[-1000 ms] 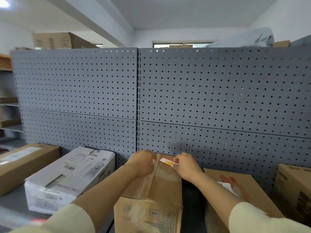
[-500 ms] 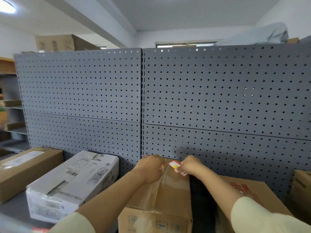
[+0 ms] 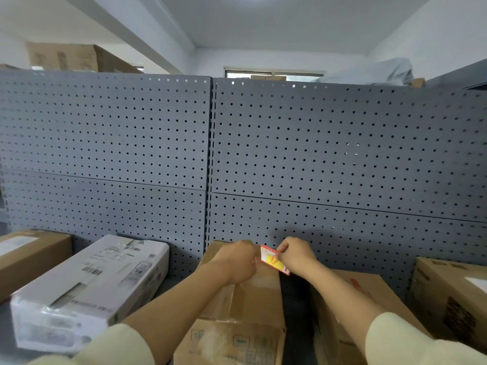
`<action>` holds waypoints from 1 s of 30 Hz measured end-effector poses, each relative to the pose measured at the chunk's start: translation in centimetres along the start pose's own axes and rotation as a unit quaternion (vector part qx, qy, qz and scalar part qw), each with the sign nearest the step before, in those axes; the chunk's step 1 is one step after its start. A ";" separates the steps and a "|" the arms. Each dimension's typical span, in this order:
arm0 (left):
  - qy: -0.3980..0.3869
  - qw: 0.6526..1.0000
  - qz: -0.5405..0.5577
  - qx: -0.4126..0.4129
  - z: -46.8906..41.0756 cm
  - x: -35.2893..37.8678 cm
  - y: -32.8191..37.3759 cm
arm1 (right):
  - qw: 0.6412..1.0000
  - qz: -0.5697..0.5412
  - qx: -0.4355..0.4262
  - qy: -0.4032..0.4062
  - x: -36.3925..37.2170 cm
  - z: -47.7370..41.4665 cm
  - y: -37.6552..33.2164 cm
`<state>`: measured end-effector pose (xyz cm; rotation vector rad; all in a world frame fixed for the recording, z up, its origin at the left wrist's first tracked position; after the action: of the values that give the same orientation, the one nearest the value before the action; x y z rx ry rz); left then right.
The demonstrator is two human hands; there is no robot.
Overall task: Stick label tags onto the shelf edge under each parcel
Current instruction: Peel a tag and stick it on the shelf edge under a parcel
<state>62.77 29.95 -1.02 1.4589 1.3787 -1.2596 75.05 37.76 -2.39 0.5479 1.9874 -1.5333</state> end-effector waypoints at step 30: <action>0.006 1.000 0.001 -0.010 5.7 0.1 19.6 | 0.980 -0.161 -0.094 0.072 -14.2 16.2 9.3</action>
<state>81.16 21.81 -4.39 1.4546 1.3942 -1.2348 94.58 24.87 -2.92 0.2737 2.3974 -1.4985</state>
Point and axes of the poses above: each hand's wrist, its own z-axis away from the middle knuckle, its own x-axis out of the palm, y = z × x, the point moved 9 cm from there along -z, towards the middle knuckle, and after that the axes turned 14 degrees about -z, right-handed, at the moved point
